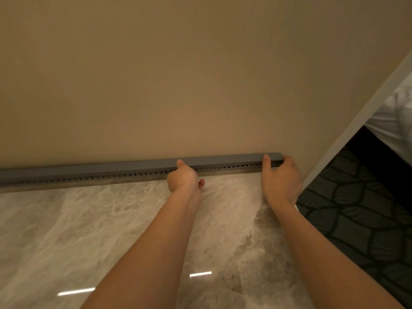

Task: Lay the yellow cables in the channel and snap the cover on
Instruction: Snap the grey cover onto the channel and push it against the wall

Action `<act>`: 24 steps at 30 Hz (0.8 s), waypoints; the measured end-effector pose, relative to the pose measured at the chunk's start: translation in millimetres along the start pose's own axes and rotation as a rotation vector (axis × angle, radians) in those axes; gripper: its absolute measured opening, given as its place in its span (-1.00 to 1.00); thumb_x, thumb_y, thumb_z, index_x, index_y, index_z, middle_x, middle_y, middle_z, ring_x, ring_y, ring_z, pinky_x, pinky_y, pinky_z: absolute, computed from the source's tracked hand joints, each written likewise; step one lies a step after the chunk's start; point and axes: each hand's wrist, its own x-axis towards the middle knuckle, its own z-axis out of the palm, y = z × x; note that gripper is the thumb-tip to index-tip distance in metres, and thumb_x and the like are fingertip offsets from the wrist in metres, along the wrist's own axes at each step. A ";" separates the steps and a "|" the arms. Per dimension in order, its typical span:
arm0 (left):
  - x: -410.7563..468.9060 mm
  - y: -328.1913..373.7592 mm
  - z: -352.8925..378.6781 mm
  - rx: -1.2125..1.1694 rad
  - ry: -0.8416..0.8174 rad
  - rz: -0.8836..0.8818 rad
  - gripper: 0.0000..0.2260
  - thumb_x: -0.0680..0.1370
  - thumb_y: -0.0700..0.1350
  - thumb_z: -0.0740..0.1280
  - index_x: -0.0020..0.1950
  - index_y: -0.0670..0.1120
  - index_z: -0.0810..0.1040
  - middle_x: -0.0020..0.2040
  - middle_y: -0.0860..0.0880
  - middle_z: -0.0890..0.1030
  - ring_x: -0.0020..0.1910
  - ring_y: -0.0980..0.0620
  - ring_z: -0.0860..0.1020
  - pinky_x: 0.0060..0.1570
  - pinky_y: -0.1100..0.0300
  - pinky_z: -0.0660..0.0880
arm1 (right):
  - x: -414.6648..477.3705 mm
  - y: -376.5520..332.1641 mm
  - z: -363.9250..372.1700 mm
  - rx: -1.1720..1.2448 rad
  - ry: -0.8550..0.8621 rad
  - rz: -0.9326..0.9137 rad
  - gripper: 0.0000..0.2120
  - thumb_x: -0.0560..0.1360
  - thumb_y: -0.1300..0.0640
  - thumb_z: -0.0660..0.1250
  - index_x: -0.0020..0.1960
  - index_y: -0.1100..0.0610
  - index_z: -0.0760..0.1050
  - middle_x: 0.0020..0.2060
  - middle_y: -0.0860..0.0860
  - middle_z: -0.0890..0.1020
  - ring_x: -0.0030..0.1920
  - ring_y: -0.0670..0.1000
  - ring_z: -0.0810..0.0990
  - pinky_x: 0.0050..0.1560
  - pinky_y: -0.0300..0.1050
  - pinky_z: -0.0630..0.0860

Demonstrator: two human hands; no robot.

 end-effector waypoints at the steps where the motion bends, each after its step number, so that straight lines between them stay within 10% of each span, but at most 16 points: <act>1: 0.0 1.1 -0.9 -0.006 -0.004 0.000 -0.64 0.62 0.04 0.13 0.27 -0.19 0.42 0.26 -0.22 0.49 -0.42 0.03 0.29 -0.50 0.17 0.38 | -0.1 0.3 -0.1 -0.008 0.008 -0.026 -0.48 0.52 -0.16 0.17 0.25 0.24 0.40 0.12 0.19 0.56 0.12 0.20 0.50 0.10 0.08 0.44; 7: -1.5 1.9 -1.8 -0.003 -0.005 -0.005 -0.65 0.62 0.04 0.13 0.26 -0.19 0.41 0.21 -0.22 0.50 -0.42 0.02 0.29 -0.49 0.17 0.40 | -1.2 2.8 -2.6 0.001 -0.031 -0.080 -0.44 0.50 -0.19 0.19 0.26 0.25 0.38 0.14 0.18 0.55 0.15 0.19 0.48 0.09 0.04 0.43; 12: -6.7 6.2 -17.9 -0.040 -0.185 -0.104 -0.65 0.62 0.07 0.12 0.12 -0.20 0.47 -0.40 -0.07 0.32 -0.48 0.05 0.24 -0.44 0.14 0.42 | -2.5 -0.3 -4.7 0.080 -0.123 -0.012 -0.43 0.52 -0.17 0.16 0.36 0.21 0.29 0.25 0.17 0.48 0.24 0.19 0.42 0.20 0.06 0.40; 16: -7.6 16.0 -51.9 0.092 -0.405 -0.174 -0.64 0.60 0.06 0.19 -0.28 -0.16 0.43 -0.41 -0.04 0.33 -0.46 0.04 0.30 -0.37 0.13 0.45 | -3.7 -5.3 -8.0 0.319 -0.170 0.150 -0.48 0.56 -0.10 0.14 0.39 0.18 0.23 0.25 0.16 0.47 0.23 0.19 0.44 0.24 0.08 0.39; 24: -6.6 61.4 -138.4 0.478 -0.474 0.112 -0.72 0.62 -0.03 0.17 -0.22 -0.12 0.48 -0.36 -0.02 0.45 -0.44 0.04 0.39 -0.30 0.15 0.49 | -87.9 -81.0 5.0 0.428 -0.181 0.040 -0.38 0.58 -0.02 0.16 0.50 0.22 -0.01 0.51 0.12 0.05 0.50 0.07 -0.01 0.49 0.00 -0.03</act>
